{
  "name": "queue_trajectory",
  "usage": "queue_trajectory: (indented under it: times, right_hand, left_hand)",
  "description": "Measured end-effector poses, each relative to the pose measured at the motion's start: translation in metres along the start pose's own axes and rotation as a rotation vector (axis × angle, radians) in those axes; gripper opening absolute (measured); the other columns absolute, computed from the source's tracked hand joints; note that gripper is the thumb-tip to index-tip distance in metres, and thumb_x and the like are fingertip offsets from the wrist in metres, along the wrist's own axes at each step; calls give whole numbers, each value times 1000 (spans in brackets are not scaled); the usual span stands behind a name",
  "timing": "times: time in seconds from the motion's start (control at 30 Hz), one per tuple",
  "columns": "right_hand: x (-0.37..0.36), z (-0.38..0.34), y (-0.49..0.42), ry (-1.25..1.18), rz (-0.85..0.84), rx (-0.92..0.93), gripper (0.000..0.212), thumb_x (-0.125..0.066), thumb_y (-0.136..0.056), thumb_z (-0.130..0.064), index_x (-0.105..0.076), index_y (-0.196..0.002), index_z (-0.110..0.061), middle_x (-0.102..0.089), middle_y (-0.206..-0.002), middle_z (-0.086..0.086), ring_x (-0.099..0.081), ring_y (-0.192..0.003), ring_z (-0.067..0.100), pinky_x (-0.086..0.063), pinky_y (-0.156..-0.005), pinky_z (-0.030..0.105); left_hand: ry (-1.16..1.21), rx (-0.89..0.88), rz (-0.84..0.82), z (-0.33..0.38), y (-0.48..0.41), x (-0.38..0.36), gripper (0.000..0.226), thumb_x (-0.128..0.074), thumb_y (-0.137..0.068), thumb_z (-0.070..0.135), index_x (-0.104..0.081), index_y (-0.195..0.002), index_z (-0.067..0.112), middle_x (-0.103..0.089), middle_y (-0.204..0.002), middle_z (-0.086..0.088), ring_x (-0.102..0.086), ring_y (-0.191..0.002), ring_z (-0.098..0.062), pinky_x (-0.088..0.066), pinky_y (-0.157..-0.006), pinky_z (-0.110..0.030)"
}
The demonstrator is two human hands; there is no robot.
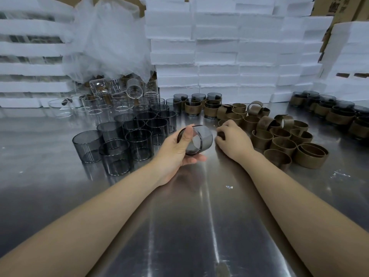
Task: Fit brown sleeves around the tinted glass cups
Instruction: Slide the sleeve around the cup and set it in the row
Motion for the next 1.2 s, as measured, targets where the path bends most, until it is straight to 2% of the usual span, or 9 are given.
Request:
queue_trajectory:
  times: [0.1,0.23,0.33,0.57,0.7,0.8,0.87,1.0,1.2]
  right_hand:
    - [16,-4,4,-161,155,7,4,-61,-91,-23,-60,-95,-22,-58,-107,0,-59,-94,25,-45,-76,35]
    - [35,-17,15,-394,333,31,33,-63,-91,-36,-51,-116,-18,-56,-101,-5,-56,-80,16,-45,-71,32]
    - [51,-42,23,-297,395,216,27,-59,-95,-29,-58,-113,-10,-54,-108,4,-56,-80,19,-47,-68,34]
    - [64,-72,39,-354,382,442,16,-59,-95,-15,-62,-103,-2,-43,-133,13,-57,-97,17,-53,-81,45]
    - [60,-82,42,-448,323,519,13,-57,-94,-5,-61,-104,1,-41,-139,13,-50,-102,2,-50,-93,35]
    - [61,-85,45,-437,315,554,7,-60,-91,-6,-61,-98,-4,-39,-148,8,-42,-130,9,-38,-106,23]
    - [65,-86,46,-395,312,542,4,-63,-91,-13,-62,-92,-8,-36,-152,1,-37,-139,13,-37,-107,28]
    - [66,-91,49,-284,308,517,19,-59,-93,-23,-65,-82,-8,-45,-147,-3,-52,-116,14,-47,-90,38]
    - [61,-105,50,-207,252,556,33,-40,-92,-16,-69,-97,-2,-53,-141,6,-47,-120,28,-37,-100,42]
  left_hand:
    - [50,15,-11,-2,-2,0,92,-64,-63,63,-50,-137,11,-69,-112,-9,-74,-77,-22,-56,-61,-20]
    - [103,-1,22,-1,-2,5,56,-50,-92,40,-45,-139,9,-59,-131,-16,-73,-90,-28,-60,-84,-34]
    - [121,6,38,-2,-2,6,47,-42,-102,31,-39,-144,12,-51,-140,-17,-72,-94,-32,-57,-92,-39]
    - [140,10,90,3,3,9,45,-43,-104,22,-37,-148,15,-47,-144,-17,-68,-102,-42,-57,-90,-37]
    - [129,-30,152,8,8,14,35,-52,-100,17,-55,-134,9,-59,-133,-17,-69,-95,-43,-61,-75,-34]
    - [142,-34,173,10,10,14,26,-55,-99,14,-60,-125,15,-62,-129,-12,-70,-92,-43,-60,-67,-27]
    - [121,-28,187,9,9,14,28,-55,-99,10,-60,-126,16,-63,-128,-11,-69,-97,-42,-60,-68,-27]
    - [23,-50,169,12,9,10,48,-52,-97,-2,-48,-142,16,-54,-140,-1,-70,-101,-32,-59,-83,-35]
    - [-32,-147,143,20,10,8,46,-57,-95,-2,-52,-138,13,-55,-139,-1,-69,-101,-11,-59,-86,-41]
Point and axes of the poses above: each hand's wrist, its own y-axis away from the middle knuckle, its own x-axis out of the back of the hand, z = x × y, the point moved 9 cm from there along -y, towards the middle knuckle
